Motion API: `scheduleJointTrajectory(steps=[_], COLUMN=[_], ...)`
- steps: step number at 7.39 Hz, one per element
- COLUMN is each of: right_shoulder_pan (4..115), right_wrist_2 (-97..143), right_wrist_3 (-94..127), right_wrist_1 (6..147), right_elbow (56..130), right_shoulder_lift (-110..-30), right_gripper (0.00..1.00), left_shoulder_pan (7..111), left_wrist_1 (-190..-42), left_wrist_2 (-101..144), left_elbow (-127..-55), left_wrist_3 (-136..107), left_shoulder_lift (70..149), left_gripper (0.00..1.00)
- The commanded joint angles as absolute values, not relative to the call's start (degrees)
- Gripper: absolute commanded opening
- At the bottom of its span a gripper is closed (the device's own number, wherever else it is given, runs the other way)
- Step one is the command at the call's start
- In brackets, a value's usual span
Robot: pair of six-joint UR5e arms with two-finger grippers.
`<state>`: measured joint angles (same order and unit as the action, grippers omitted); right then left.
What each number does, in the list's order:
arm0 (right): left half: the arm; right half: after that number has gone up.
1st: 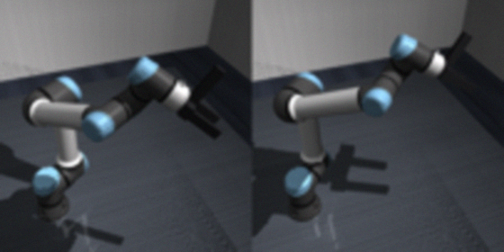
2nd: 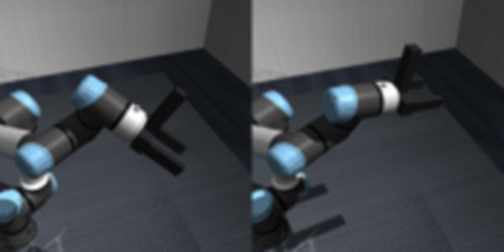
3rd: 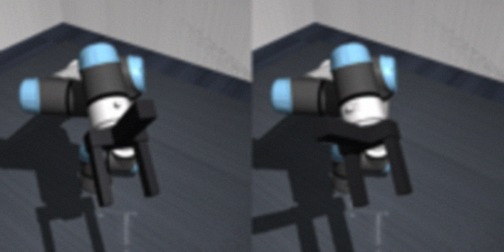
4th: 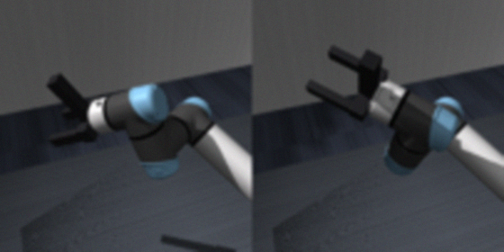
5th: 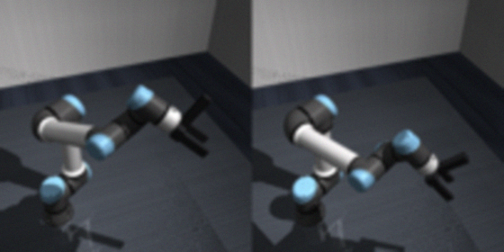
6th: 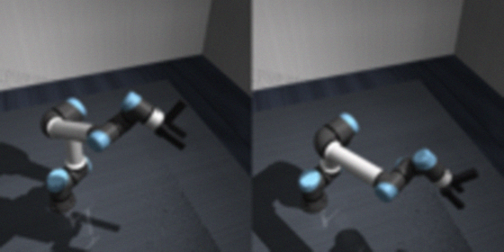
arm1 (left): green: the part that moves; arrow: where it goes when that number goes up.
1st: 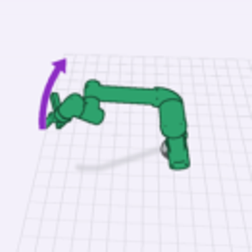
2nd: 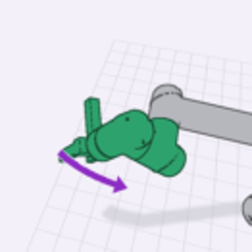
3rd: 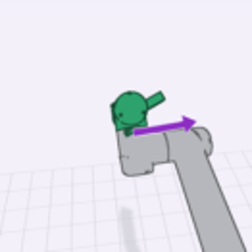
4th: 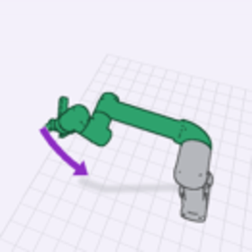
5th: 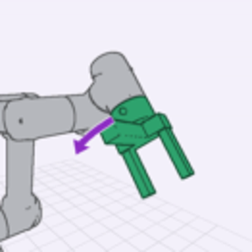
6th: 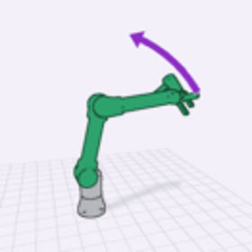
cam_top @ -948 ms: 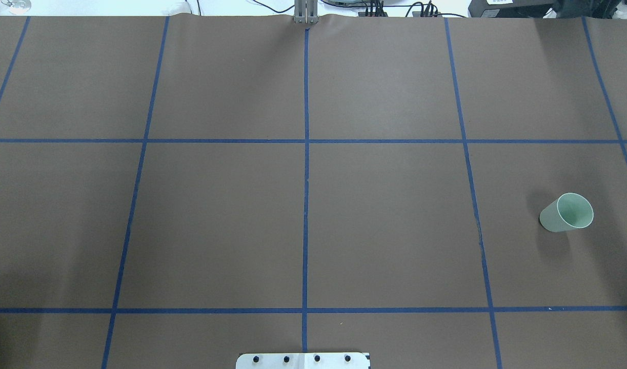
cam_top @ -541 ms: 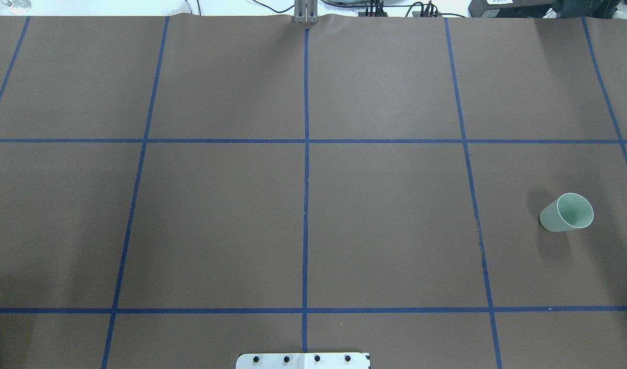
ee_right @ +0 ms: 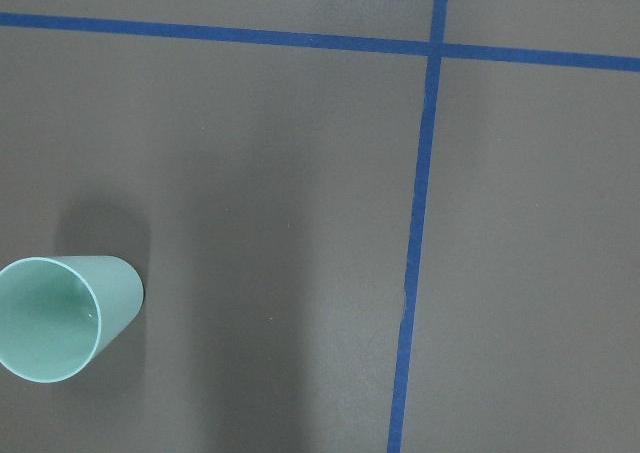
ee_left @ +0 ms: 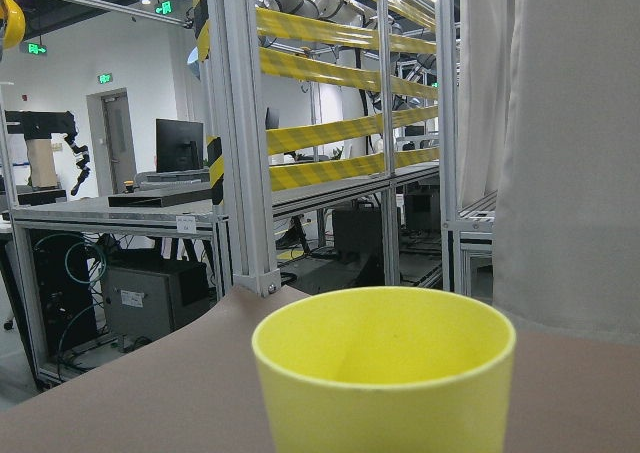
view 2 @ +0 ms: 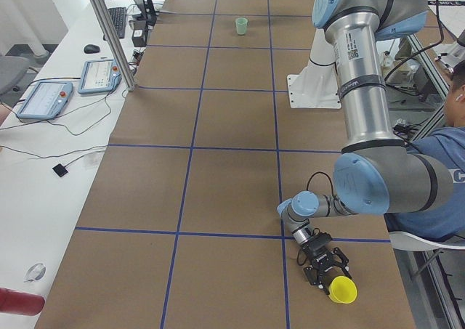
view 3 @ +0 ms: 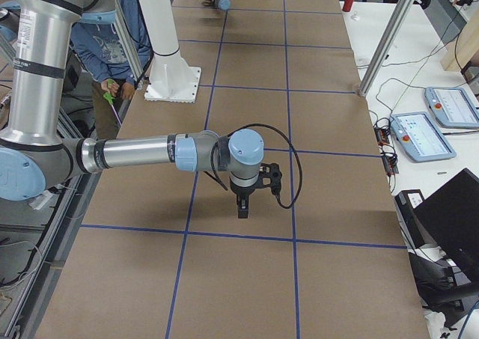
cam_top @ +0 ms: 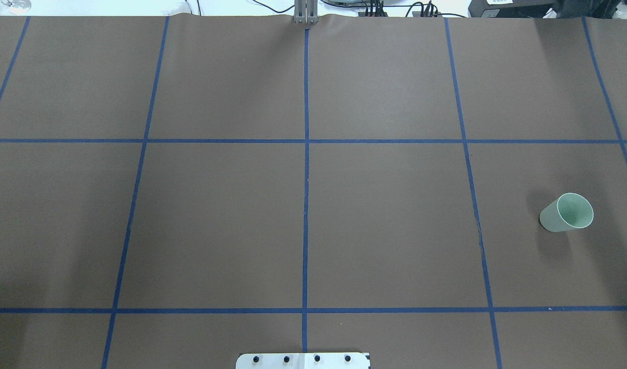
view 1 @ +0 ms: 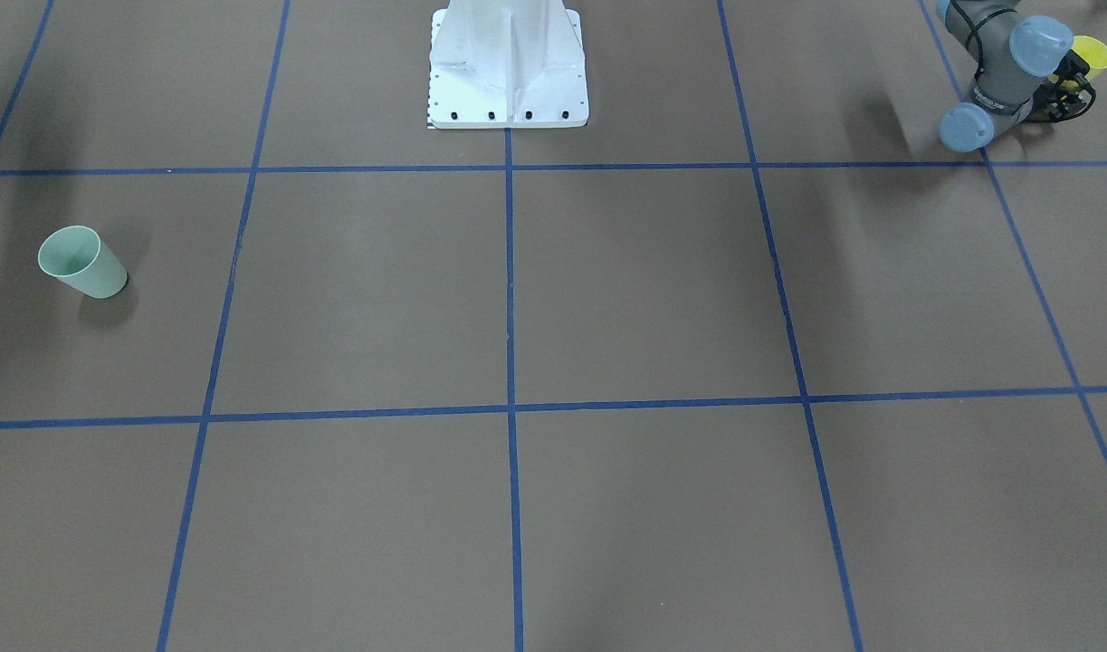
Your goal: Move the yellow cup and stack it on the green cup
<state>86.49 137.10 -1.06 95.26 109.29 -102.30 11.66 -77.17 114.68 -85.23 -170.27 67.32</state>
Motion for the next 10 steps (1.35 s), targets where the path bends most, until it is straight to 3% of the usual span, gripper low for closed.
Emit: scheduleJointTrajectory(steps=[1,3,4,6,10], right_shoulder_pan=[86.5,86.5,86.5,86.5,86.5], right_wrist_2=[137.1,137.1,137.2,137.2,137.7], right_wrist_3=[-1.1,-1.1,-1.0,-1.0,-0.9], right_wrist_1=[95.3,95.3,95.3,95.4,95.3], right_elbow=[109.4,109.5,109.5,109.5,110.3], right_shoulder_lift=[-102.5,-102.5,-102.5,-102.5,-102.5], right_gripper=[0.99,1.0,1.0,1.0,1.0], left_shoulder_pan=[10.6,10.2,10.1,10.1,9.8], left_wrist_1=[-79.7,-80.2,-80.2,-80.2,-80.0], left_wrist_2=[114.7,114.7,114.9,115.0,116.8], left_elbow=[-82.7,-82.2,-82.2,-82.1,-83.0], left_wrist_3=[-170.3,-170.3,-170.3,-170.4,-163.5], left_shoulder_lift=[67.3,67.3,67.3,67.2,64.7], left_gripper=[1.0,0.99,0.82,0.0,0.0])
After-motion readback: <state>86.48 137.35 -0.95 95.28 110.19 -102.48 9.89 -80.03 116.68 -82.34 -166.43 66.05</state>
